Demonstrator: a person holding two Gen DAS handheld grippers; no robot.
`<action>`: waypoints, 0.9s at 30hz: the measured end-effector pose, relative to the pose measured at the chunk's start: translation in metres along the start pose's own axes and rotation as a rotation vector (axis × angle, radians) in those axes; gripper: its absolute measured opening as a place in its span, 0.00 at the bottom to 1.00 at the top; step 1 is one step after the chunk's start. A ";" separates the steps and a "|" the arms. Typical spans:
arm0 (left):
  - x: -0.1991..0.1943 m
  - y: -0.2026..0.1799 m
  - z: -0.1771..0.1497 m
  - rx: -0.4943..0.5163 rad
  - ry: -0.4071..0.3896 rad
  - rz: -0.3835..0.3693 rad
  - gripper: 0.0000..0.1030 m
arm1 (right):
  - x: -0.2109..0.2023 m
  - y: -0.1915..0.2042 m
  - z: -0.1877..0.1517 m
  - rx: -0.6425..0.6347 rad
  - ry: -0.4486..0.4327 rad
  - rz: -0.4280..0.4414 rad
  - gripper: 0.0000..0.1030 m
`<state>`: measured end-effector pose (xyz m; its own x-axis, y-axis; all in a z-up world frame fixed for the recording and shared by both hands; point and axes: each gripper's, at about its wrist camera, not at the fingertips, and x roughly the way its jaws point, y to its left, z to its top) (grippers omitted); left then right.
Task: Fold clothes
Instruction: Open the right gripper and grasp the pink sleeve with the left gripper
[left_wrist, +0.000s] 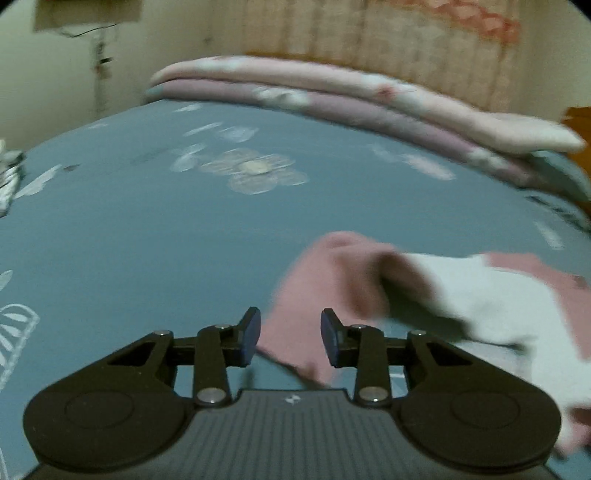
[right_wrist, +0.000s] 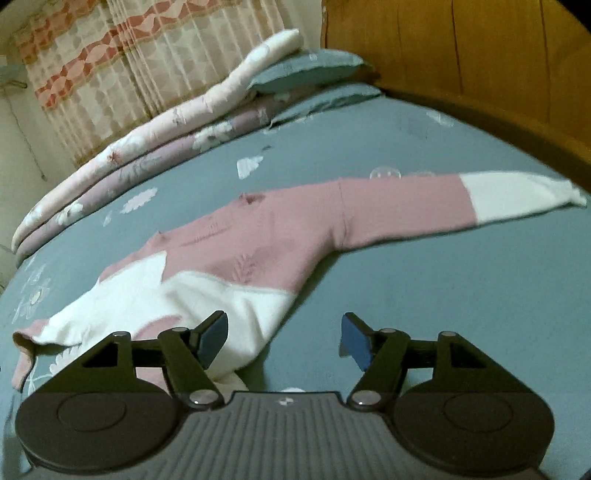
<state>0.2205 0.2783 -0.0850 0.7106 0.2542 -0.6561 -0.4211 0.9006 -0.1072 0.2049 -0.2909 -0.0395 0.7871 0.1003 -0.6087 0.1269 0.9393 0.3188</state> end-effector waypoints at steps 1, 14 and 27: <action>0.010 0.004 -0.001 0.003 0.013 0.007 0.30 | -0.002 0.005 0.001 -0.005 -0.004 -0.002 0.71; 0.043 -0.024 -0.008 0.070 0.030 -0.030 0.08 | -0.013 0.066 0.002 -0.165 -0.047 -0.001 0.71; 0.040 0.030 0.084 0.111 -0.037 0.104 0.08 | -0.012 0.072 0.002 -0.221 -0.063 -0.044 0.71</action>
<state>0.2833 0.3450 -0.0519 0.6875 0.3591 -0.6313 -0.4300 0.9017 0.0446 0.2059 -0.2252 -0.0074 0.8208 0.0433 -0.5696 0.0321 0.9920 0.1218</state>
